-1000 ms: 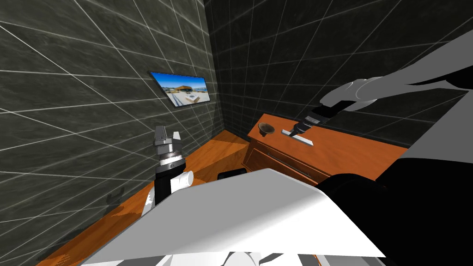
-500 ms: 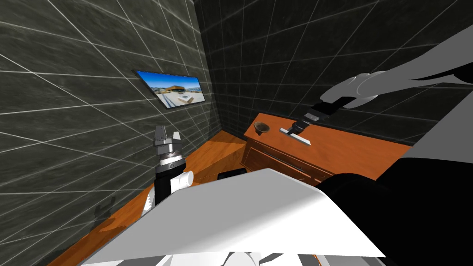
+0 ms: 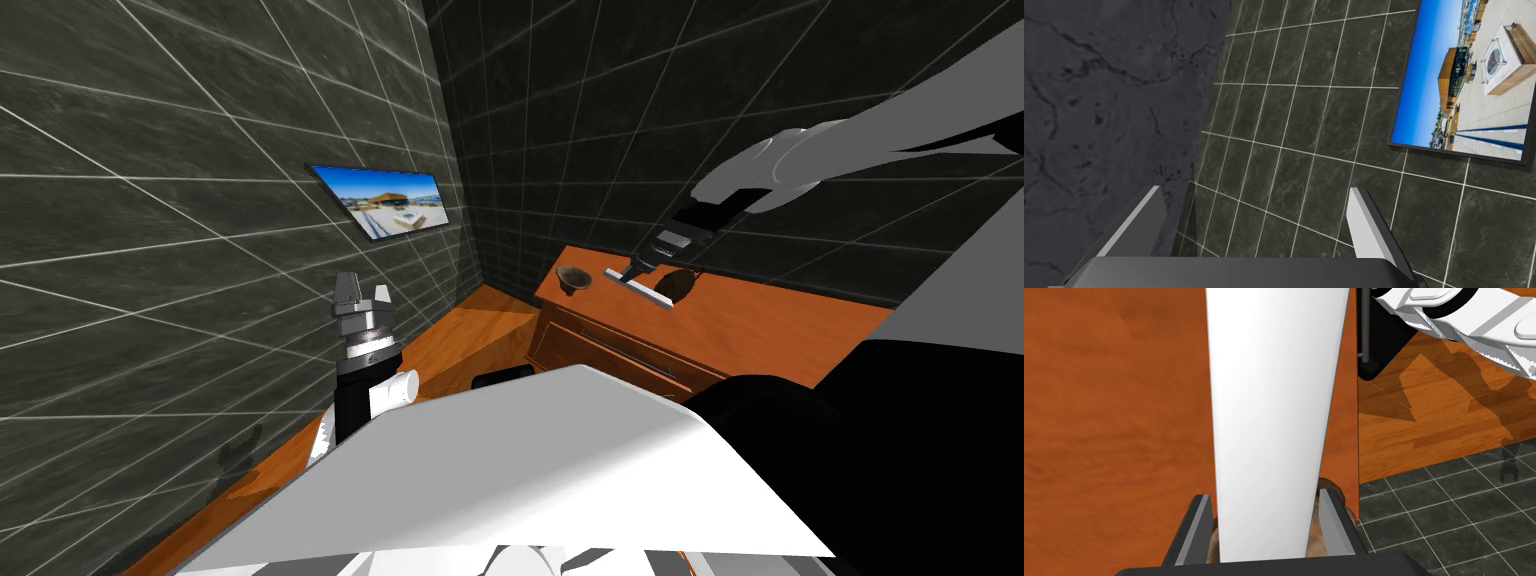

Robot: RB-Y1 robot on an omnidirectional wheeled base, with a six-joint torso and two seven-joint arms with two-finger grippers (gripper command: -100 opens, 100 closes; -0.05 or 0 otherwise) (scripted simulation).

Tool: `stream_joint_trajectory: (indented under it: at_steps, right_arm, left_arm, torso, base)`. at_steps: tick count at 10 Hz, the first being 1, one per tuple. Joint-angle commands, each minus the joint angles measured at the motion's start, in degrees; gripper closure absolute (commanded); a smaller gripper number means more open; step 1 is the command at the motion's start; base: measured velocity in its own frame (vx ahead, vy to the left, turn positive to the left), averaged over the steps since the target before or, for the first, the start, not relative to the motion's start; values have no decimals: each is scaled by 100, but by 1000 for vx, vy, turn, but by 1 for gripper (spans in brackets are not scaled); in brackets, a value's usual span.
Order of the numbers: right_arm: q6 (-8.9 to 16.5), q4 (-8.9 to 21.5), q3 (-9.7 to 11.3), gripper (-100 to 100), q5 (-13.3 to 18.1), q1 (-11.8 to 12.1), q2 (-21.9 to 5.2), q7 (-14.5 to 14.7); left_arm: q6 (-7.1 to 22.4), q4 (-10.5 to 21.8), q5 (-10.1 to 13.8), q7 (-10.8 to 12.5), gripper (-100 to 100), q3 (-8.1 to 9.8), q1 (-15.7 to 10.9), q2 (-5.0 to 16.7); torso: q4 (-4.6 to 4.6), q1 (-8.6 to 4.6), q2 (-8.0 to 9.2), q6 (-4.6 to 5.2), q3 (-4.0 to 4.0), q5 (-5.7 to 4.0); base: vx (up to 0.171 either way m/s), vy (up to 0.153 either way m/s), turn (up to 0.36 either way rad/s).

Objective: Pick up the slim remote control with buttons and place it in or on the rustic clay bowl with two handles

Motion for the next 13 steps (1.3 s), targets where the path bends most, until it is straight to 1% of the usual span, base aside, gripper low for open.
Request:
stream_joint_trajectory:
  at_steps: [1,2,5,6,7,8,11,12,13]
  right_arm:
    - [29,-14,39,100,156,-26,-219,25]
    - [41,-19,53,100,213,-22,-285,36]
    - [134,-42,127,100,523,6,-605,114]
    - [104,-34,122,100,461,6,-536,80]
    - [112,-32,118,-100,468,5,-549,86]
    - [112,-32,115,-100,466,4,-550,86]
    - [112,-32,115,-100,466,4,-552,86]
    - [112,-32,115,0,466,4,-552,86]
    - [-92,-19,151,-100,406,-137,-715,31]
  left_arm:
    - [0,0,0,0,0,0,0,0]
    - [0,0,0,0,0,0,0,0]
    - [0,0,0,0,0,0,0,0]
    - [0,0,0,0,0,0,0,0]
    - [0,-1,0,0,0,1,0,0]
    - [0,0,0,0,0,1,0,1]
    - [0,0,0,0,0,1,-1,1]
    - [0,0,0,0,0,1,-1,1]
    - [0,0,0,0,0,1,-1,1]
  torso:
    - [0,0,0,0,0,0]
    - [-4,3,-16,-6,-10,2]
    - [0,18,-8,-17,-4,7]
    - [1,16,-5,-22,-3,9]
    - [8,-16,23,-12,14,1]
    - [15,-41,47,-9,29,-7]
    - [21,-56,67,-7,42,-12]
    - [22,-57,68,-7,43,-12]
    - [22,-58,69,-6,43,-12]
  base:
    - [160,139,215]
    - [151,135,168]
    - [129,159,160]
    - [57,61,36]
    - [13,14,2]
    - [7,7,3]
    - [0,0,0]
    - [0,0,0]
    - [23,-43,-77]
